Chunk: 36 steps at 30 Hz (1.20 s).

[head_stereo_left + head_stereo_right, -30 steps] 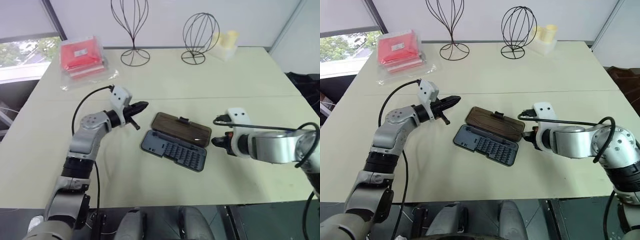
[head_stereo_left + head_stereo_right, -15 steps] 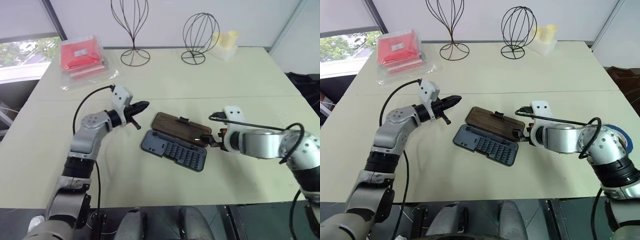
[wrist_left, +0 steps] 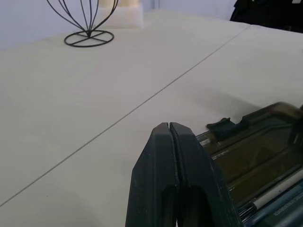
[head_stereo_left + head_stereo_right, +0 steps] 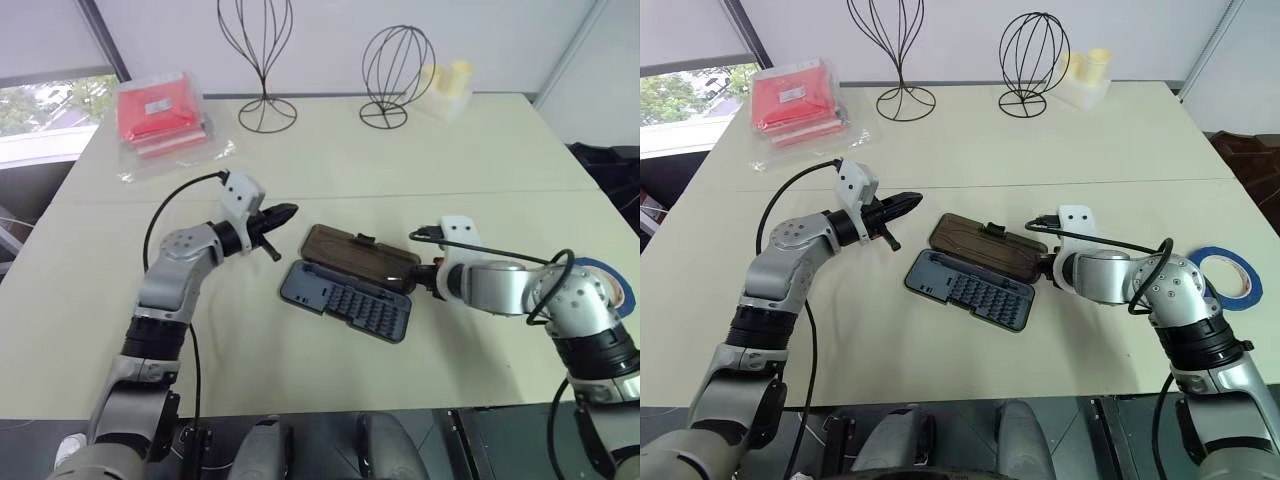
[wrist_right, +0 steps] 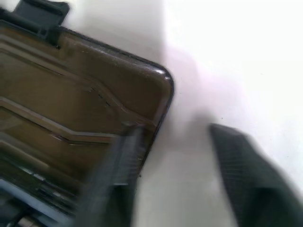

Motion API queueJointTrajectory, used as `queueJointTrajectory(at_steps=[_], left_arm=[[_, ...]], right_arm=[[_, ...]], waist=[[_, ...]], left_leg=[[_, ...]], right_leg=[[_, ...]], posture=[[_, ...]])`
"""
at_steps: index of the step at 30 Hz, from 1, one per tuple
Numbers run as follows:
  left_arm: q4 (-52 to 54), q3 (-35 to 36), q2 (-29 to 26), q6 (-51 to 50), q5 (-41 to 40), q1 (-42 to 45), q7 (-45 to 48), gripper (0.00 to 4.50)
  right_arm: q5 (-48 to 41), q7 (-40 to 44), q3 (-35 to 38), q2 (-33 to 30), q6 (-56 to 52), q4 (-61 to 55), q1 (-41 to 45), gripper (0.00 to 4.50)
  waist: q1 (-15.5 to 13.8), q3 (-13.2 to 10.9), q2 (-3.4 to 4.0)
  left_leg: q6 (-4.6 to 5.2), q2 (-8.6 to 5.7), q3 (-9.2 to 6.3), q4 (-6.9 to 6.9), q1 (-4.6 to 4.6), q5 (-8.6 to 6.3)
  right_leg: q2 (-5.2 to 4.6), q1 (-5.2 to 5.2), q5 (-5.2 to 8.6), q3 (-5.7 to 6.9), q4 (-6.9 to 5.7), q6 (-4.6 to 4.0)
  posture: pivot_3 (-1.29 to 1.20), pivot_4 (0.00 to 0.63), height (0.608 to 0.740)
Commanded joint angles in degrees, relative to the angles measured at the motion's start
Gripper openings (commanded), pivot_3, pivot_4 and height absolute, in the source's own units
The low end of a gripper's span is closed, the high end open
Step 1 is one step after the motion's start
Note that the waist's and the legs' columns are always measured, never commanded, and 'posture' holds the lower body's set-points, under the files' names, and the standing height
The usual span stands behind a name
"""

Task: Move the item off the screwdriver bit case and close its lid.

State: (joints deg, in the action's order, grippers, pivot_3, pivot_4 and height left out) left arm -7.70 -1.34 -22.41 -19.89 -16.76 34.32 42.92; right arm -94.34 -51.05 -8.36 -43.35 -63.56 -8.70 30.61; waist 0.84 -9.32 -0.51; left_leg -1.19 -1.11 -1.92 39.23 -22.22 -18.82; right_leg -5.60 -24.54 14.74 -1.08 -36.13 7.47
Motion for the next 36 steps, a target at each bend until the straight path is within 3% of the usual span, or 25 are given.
queueJointTrajectory(at_steps=[1,11,21,36], left_arm=[[2.41,1.02,-0.69,0.05,-0.25,0.17,-0.34,0.0],[3.11,1.49,-1.52,-0.08,-0.55,-0.67,-0.76,0.0],[3.39,1.18,-1.45,-0.47,-0.6,-1.1,-0.59,0.0],[2.8,1.0,-1.25,-0.45,-0.44,-0.57,-0.1,0.0]], right_arm=[[0.64,0.16,1.14,0.49,-2.0,-0.27,0.03,0.03],[-0.87,-0.33,1.21,0.94,-5.46,-2.12,-1.25,0.03],[-17.83,-12.83,0.08,-5.76,1.97,-8.91,-6.02,0.03],[-18.66,-14.27,-2.24,-6.64,6.91,-11.37,-5.98,0.03]], waist=[[-0.04,0.01,-0.02],[-0.17,0.03,-0.05],[-0.2,0.03,-0.05],[-0.07,0.03,-0.06]], left_leg=[[0.0,0.0,0.0,0.0,0.0,0.0],[0.01,-0.03,-0.01,0.02,-0.02,-0.01],[0.06,-0.03,-0.01,0.02,-0.02,-0.03],[0.08,-0.02,-0.01,0.02,-0.02,-0.05]], right_leg=[[0.0,0.0,0.0,-0.01,0.0,0.0],[-0.03,0.02,0.0,0.01,0.0,0.0],[-0.03,0.02,0.0,0.01,0.01,0.0],[-0.02,0.02,0.0,0.0,0.02,0.0]], posture=[[0.0,0.15,0.74],[0.0,0.15,0.74],[0.0,0.15,0.74],[0.0,0.15,0.74]])
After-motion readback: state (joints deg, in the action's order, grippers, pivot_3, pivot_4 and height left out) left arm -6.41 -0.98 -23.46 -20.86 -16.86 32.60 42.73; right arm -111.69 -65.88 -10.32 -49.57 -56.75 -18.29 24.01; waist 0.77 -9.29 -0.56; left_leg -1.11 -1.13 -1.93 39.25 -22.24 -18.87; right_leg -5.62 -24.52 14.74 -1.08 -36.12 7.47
